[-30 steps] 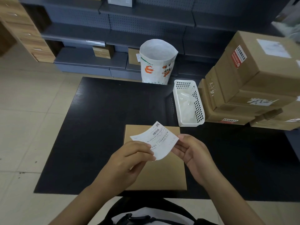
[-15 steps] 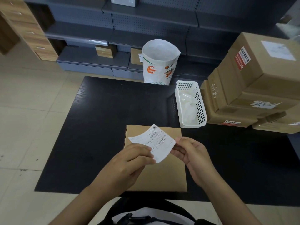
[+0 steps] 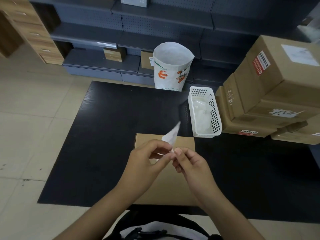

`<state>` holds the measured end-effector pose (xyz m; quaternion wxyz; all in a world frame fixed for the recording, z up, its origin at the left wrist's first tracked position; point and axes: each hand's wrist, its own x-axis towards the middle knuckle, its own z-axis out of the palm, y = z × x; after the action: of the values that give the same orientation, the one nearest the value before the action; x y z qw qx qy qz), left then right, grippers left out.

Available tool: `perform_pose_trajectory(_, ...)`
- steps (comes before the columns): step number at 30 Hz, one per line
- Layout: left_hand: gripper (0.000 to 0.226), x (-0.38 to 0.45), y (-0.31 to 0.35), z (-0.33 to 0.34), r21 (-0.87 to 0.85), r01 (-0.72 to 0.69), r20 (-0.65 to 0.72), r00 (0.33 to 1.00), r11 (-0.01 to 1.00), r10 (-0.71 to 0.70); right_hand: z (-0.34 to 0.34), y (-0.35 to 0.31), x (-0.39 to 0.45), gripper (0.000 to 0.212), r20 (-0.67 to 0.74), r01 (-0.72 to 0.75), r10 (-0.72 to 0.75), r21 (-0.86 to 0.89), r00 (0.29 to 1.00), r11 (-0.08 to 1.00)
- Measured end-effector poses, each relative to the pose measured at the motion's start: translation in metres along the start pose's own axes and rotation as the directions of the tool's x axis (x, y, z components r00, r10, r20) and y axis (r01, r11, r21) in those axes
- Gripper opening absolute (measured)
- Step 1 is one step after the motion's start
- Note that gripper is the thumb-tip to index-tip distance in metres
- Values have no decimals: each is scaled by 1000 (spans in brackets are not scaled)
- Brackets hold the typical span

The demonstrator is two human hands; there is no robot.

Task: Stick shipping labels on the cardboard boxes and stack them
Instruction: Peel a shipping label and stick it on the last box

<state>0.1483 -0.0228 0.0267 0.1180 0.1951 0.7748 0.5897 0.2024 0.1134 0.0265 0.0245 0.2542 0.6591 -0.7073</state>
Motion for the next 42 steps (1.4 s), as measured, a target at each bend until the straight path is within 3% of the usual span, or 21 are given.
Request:
perform_pose_trajectory(12, 25, 1, 4, 2, 52, -34, -83, 996, 998, 38, 9, 4, -1, 16, -97, 175, -180, -55, 979, 983)
perform_pose_trajectory(20, 19, -4, 8, 3, -46, 52, -104, 993, 998, -56, 10, 13, 2, 10, -39, 463, -514, -382, 857, 800)
perform_pose_trajectory(28, 11, -4, 8, 0, -152, 182, -89, 976, 971, -197, 15, 16, 1, 22, -9, 457, -484, -313, 875, 833)
perform_pose_trajectory(33, 16, 6, 3, -9, -406, 426, -128, 850, 809, -512, 15, 15, -3, 12, -57, 244, -260, -201, 964, 949)
perform_pose_trajectory(36, 14, 11, 0, -15, -455, 482, -126, 798, 749, -590, 15, 11, 2, 15, -136, 20, -14, 47, 991, 999)
perform_pose_trajectory(39, 14, 15, -6, -18, -501, 511, -131, 752, 698, -645, 12, 10, 15, 16, -165, -211, 324, 483, 931, 850)
perform_pose_trajectory(42, 14, 20, -12, -21, -562, 545, -83, 711, 621, -699, 7, 17, 22, 23, -140, -271, 463, 652, 875, 708)
